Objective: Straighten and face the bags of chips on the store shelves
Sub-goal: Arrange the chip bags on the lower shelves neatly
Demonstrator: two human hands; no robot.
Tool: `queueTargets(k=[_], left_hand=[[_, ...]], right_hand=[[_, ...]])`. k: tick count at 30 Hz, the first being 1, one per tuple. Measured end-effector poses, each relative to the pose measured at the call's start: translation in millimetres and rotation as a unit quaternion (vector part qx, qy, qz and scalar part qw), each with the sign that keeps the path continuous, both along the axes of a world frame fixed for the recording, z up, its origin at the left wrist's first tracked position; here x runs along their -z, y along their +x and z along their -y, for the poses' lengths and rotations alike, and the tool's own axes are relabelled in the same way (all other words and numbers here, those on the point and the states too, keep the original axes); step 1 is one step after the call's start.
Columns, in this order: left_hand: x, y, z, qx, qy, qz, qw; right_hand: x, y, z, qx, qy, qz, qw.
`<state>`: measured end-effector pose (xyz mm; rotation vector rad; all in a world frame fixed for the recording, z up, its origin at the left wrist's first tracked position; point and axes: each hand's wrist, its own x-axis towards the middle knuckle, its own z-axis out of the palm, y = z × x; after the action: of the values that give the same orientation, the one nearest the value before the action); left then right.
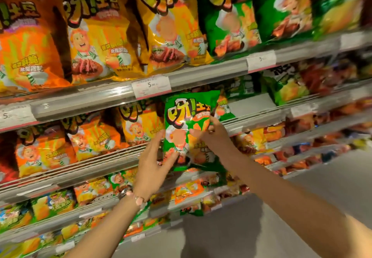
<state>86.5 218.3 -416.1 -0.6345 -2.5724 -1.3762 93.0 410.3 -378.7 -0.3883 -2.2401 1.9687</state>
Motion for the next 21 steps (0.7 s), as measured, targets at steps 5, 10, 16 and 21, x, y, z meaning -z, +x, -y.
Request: queueTargets(k=[5,10,16,21], left_hand=[[-3.5,-27.0,-41.5,-0.042,-0.013,-0.043,0.998],[-7.2,-65.1,-86.5,-0.060,-0.253,-0.134,0.956],[-0.4,-87.3,-130.0,-0.121,-0.419,-0.061,0.898],[11.2,-92.7,-136.0,-0.169,-0.420,-0.074,0.889]], right_hand=[[-6.1,-3.7,-81.7,0.067,-0.003,-0.006,0.998],[-6.3,-29.4,-155.0,0.121,0.004,-0.028,0.992],[-17.2,-70.2,-217.7,0.119,0.053,-0.056,0.990],[-21.8,-98.9,-236.5,0.085,0.093,-0.051,0.991]])
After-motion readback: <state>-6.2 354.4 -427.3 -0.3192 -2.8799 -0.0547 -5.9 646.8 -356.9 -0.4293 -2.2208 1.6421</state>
